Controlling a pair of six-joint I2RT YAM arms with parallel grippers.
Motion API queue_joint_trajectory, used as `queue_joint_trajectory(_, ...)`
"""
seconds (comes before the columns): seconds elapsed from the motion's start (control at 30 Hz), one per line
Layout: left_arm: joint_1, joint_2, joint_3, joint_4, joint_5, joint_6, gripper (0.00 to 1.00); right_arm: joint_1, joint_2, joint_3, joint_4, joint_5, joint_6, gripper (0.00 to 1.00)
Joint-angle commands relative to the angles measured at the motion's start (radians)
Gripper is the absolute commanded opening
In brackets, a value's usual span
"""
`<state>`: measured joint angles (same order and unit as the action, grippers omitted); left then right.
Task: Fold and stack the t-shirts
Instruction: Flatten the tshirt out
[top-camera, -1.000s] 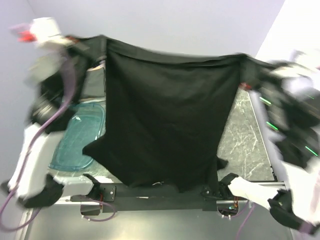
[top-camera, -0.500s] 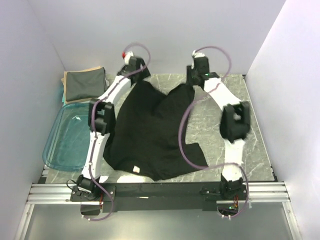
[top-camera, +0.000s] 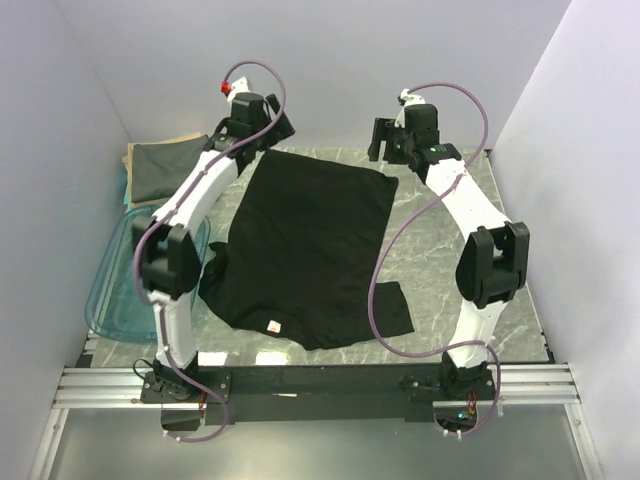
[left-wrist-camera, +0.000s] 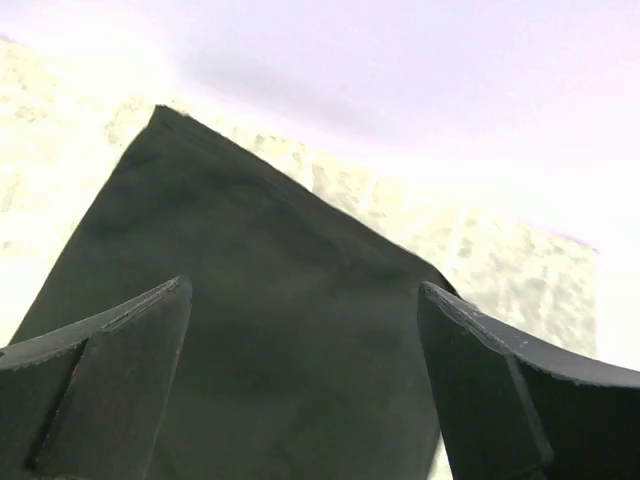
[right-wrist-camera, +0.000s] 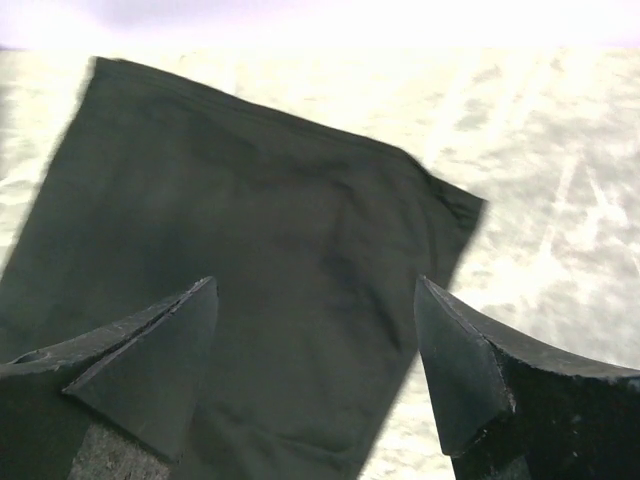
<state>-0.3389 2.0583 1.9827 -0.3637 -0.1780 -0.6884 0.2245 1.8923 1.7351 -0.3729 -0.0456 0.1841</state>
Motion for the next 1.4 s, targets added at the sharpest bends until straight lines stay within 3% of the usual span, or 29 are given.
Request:
queue_joint_trajectory(0.0, -0.044, -0.119, -0.125, -0.021, -0.029, 0.000, 1.00, 0.009, 0.027, -0.048, 0.029, -0.095, 0.034, 0.85)
queue_joint_trajectory(0.2, -0.104, -0.300, -0.514, 0.028, 0.038, -0.051, 0.99, 0.032, 0.161, 0.056, -0.052, -0.117, 0.018, 0.86)
queue_joint_trajectory(0.4, -0.117, -0.346, -0.685, 0.031, 0.022, -0.132, 0.99, 0.033, 0.327, 0.207, -0.174, -0.099, 0.028, 0.86)
queue_joint_trajectory(0.67, -0.107, -0.225, -0.676, -0.116, -0.066, -0.177, 1.00, 0.032, 0.429, 0.271, -0.280, -0.071, 0.041, 0.86)
queue_joint_trajectory(0.97, -0.052, -0.086, -0.605, -0.144, -0.083, -0.191, 0.99, -0.005, 0.330, 0.029, -0.244, -0.040, 0.054, 0.88)
queue_joint_trajectory(1.1, -0.035, -0.014, -0.501, -0.153, -0.052, -0.166, 0.99, -0.014, 0.297, -0.028, -0.250, -0.011, 0.061, 0.88)
queue_joint_trajectory(1.37, -0.043, 0.236, -0.158, -0.179, 0.069, -0.080, 0.99, -0.027, 0.028, -0.423, -0.088, -0.054, 0.175, 0.91)
